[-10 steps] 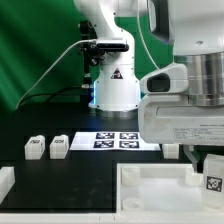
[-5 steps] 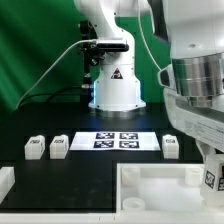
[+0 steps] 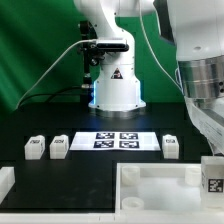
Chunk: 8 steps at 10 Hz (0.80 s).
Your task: Assemble one leg
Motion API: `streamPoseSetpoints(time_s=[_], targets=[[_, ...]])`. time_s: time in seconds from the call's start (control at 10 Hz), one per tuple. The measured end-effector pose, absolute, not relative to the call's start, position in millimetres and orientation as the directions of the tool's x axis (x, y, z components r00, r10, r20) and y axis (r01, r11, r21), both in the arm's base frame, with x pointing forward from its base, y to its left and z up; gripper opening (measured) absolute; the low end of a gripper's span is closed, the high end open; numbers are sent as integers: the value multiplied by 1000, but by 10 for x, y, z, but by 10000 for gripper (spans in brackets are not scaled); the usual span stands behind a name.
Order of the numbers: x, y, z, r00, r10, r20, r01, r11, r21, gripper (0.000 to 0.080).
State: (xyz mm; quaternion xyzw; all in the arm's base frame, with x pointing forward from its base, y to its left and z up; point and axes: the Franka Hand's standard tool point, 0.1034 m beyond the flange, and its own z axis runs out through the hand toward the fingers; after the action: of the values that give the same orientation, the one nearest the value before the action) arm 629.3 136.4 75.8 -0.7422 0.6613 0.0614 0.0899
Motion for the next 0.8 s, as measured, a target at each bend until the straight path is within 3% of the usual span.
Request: streamPoseSetpoints(time_s=[0.1, 0.3, 0.4, 0.8], targets=[[6268, 1338, 738, 235, -951, -203, -972, -226, -67, 591], [6265, 1210, 744, 590, -791, -158, -807, -580, -112, 637], [6256, 1219, 752, 708, -694, -133, -706, -699, -110, 646], [6263, 1197, 749, 929, -362, -73, -369, -917, -150, 649]])
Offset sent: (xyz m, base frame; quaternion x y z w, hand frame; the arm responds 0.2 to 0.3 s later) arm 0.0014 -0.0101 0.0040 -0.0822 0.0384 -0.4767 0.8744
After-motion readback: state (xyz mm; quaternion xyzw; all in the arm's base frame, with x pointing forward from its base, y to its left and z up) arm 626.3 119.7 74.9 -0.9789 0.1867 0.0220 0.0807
